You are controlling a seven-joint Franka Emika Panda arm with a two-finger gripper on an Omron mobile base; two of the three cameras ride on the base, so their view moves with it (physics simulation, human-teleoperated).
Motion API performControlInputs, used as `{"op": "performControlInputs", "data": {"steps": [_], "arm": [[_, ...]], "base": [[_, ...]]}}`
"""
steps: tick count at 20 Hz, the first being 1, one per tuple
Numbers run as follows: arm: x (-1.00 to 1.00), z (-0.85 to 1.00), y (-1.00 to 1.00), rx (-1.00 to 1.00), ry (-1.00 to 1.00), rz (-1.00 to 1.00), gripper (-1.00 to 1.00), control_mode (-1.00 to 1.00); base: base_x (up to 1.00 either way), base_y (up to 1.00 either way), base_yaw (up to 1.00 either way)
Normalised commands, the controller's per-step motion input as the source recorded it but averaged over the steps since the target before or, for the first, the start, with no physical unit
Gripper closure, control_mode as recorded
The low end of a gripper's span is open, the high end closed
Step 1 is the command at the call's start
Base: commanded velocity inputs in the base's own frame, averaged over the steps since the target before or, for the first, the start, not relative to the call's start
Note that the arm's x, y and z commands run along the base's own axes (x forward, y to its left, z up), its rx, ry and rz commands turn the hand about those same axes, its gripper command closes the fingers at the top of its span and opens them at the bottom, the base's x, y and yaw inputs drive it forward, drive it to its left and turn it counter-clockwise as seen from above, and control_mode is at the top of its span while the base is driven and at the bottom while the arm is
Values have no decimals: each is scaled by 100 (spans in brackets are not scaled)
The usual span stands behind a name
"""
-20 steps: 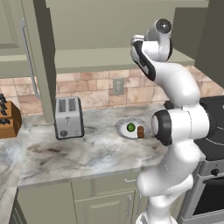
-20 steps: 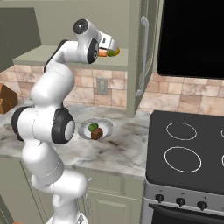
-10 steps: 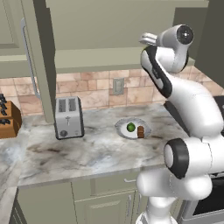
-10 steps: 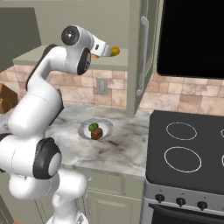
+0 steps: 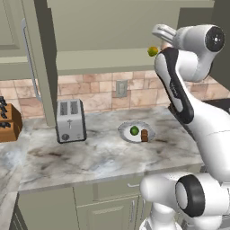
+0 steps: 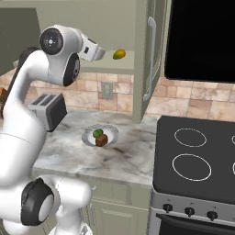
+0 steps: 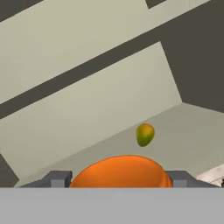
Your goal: Pick the avocado and bread from the counter and place them on the plate. Then pick the jam from the cabinet and place it next to the plate. Lastly close the cabinet door.
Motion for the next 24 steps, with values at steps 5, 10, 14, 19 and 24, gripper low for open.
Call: {"op": "performControlInputs", "data": {"steps": [5, 10, 14, 19, 24], "arm": [[-100, -37, 4, 0, -3, 10, 100, -100], [-100, -75, 0, -2, 0, 11, 100, -100], [-100, -100, 0, -8, 0, 11, 100, -100], [-85, -96, -3, -8, -1, 7, 100, -100], [3, -42, -37, 0, -4, 0, 100, -100]], "base": [[0, 0, 0], [0, 0, 0], [0, 0, 0], [0, 0, 0], [0, 0, 0]]}}
